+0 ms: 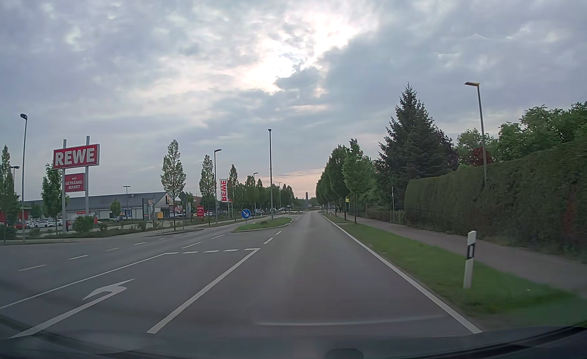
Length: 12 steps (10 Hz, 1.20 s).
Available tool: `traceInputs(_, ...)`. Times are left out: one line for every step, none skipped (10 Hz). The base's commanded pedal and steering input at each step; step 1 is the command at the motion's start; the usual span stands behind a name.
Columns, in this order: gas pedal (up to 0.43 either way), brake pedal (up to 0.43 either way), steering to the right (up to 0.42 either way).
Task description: Follow the waypoints while adhering to traffic rules and regulations
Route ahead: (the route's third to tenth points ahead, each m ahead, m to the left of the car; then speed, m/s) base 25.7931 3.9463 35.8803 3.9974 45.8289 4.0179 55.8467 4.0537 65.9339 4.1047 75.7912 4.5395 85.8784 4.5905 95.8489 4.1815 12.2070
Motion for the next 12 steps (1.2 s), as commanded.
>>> traceInputs(0.110, 0.000, -0.002)
traceInputs(0.110, 0.000, -0.002)
traceInputs(0.130, 0.000, -0.002)
traceInputs(0.130, 0.000, -0.001)
traceInputs(0.138, 0.000, -0.001)
traceInputs(0.138, 0.000, -0.001)
traceInputs(0.150, 0.000, -0.001)
traceInputs(0.150, 0.000, -0.001)
traceInputs(0.150, 0.000, -0.001)
traceInputs(0.150, 0.000, -0.001)
traceInputs(0.150, 0.000, -0.001)
traceInputs(0.150, 0.000, -0.001)
